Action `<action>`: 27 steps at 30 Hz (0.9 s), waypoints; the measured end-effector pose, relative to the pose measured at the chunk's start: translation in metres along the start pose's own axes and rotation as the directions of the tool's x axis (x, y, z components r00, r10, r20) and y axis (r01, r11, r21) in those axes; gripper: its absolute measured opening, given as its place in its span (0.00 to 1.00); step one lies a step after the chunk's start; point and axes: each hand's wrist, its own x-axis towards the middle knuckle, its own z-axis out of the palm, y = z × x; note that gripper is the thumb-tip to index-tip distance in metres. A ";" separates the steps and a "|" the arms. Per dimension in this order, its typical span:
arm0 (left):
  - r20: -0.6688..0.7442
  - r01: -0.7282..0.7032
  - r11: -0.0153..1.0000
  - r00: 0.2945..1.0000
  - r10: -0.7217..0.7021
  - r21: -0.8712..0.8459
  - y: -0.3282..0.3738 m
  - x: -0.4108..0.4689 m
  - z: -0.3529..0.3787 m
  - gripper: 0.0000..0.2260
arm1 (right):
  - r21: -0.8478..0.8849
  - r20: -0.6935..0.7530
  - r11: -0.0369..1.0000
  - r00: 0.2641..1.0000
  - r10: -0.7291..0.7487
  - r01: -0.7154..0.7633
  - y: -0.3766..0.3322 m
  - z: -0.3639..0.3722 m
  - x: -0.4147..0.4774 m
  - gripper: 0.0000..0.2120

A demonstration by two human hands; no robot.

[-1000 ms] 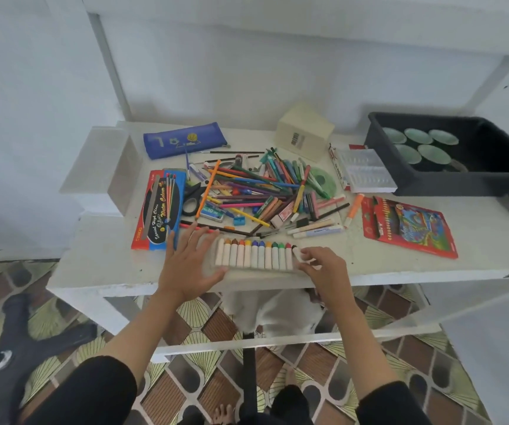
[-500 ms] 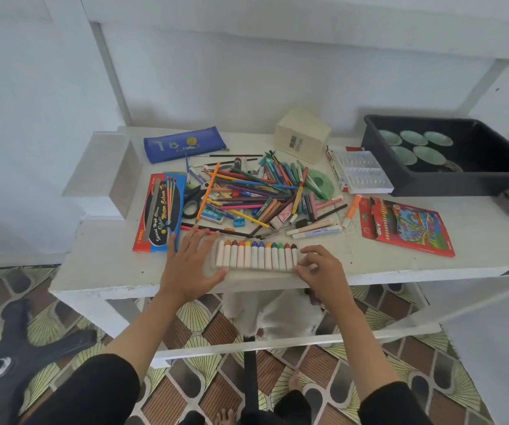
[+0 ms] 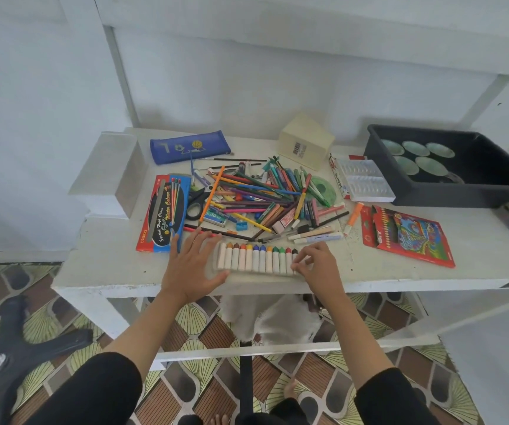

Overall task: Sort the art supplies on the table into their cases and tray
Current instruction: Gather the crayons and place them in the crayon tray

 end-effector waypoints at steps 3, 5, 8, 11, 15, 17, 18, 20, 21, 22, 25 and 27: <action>-0.010 -0.002 1.000 1.000 0.001 -0.011 0.000 0.000 0.000 0.34 | 0.006 0.033 0.998 0.997 0.065 -0.065 0.001 0.001 0.005 0.08; -0.004 0.002 1.000 1.000 -0.002 -0.007 0.000 0.000 0.000 0.34 | 0.000 0.052 0.998 0.997 0.063 -0.063 0.002 0.000 0.006 0.10; -0.003 -0.001 1.000 1.000 0.001 -0.007 -0.001 0.000 0.000 0.34 | -0.185 -0.011 0.976 0.993 -0.118 0.114 0.007 0.003 0.000 0.13; -0.003 -0.005 1.000 1.000 0.005 -0.011 0.000 0.000 0.001 0.34 | -0.384 0.055 0.851 0.929 -0.367 0.359 0.005 0.008 -0.001 0.17; 0.002 -0.007 1.000 1.000 0.007 -0.017 0.000 -0.001 0.000 0.34 | -0.413 0.304 0.790 0.886 -0.349 0.453 -0.004 0.019 0.003 0.27; -0.006 -0.011 1.000 1.000 0.011 -0.008 -0.001 -0.001 0.001 0.34 | -0.394 0.299 0.806 0.891 -0.342 0.442 -0.003 0.021 0.006 0.30; -0.014 -0.004 1.000 1.000 0.004 -0.011 -0.001 -0.001 0.000 0.33 | -0.407 0.302 0.802 0.893 -0.333 0.437 -0.005 0.022 0.007 0.31; -0.024 0.031 0.999 0.999 -0.032 -0.033 -0.001 0.000 0.000 0.33 | -0.467 0.365 0.794 0.903 -0.227 0.388 -0.011 0.019 0.013 0.36; -0.023 0.055 0.997 0.998 -0.056 -0.052 0.000 0.001 -0.001 0.32 | -0.507 0.408 0.779 0.899 -0.161 0.370 -0.015 0.018 0.016 0.37; -0.029 0.075 0.994 0.997 -0.078 -0.082 0.000 0.001 -0.002 0.32 | -0.539 0.434 0.750 0.889 -0.143 0.384 -0.017 0.017 0.018 0.37; -0.093 0.119 0.969 0.986 -0.141 -0.215 0.000 0.002 -0.005 0.31 | -0.589 0.426 0.620 0.851 -0.308 0.519 -0.014 0.014 0.021 0.36; -0.146 0.185 0.938 0.961 -0.235 -0.292 0.000 0.005 -0.008 0.30 | -0.599 0.461 0.546 0.810 -0.362 0.585 -0.013 0.011 0.024 0.36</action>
